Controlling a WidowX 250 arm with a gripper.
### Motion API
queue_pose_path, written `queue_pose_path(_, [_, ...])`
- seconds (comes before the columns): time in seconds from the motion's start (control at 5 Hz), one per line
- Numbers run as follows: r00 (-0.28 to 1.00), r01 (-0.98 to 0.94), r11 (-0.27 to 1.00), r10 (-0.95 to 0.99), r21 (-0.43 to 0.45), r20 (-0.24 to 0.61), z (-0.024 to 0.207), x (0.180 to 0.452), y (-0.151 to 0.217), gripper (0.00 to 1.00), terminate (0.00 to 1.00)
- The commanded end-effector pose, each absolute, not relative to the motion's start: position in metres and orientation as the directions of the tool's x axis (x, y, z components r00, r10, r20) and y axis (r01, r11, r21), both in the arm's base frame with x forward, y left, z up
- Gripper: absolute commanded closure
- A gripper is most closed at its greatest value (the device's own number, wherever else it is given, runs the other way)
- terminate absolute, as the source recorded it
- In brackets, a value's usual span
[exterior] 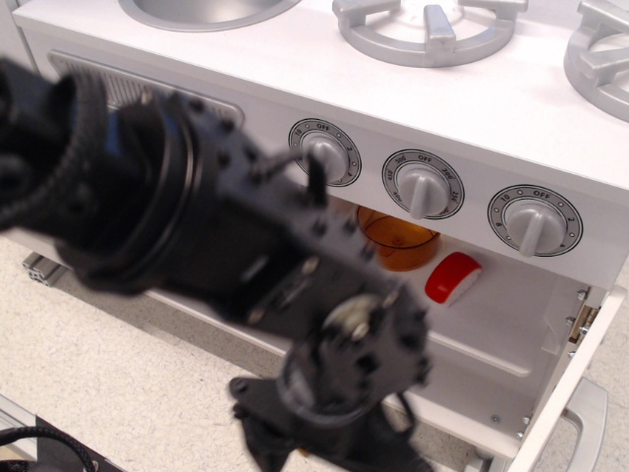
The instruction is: Close oven
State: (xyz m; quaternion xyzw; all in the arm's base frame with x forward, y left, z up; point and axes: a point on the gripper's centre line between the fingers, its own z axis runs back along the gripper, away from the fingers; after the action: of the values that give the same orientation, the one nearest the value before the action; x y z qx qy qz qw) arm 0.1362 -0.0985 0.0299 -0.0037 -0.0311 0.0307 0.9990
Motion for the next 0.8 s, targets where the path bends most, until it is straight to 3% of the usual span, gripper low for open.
queue_pose_path(0.0, [0.963, -0.184, 0.980, 0.196, -0.077, 0.186, 0.053, 0.165, -0.127, 0.00, 0.00])
queue_pose_path(0.4, [0.984, -0.107, 0.981, 0.127, -0.161, 0.125, 0.045, 0.171, -0.168, 0.00, 0.00])
queue_pose_path(0.6, [0.992, -0.068, 0.990, 0.080, -0.126, 0.095, 0.024, 0.166, -0.182, 0.00, 0.00])
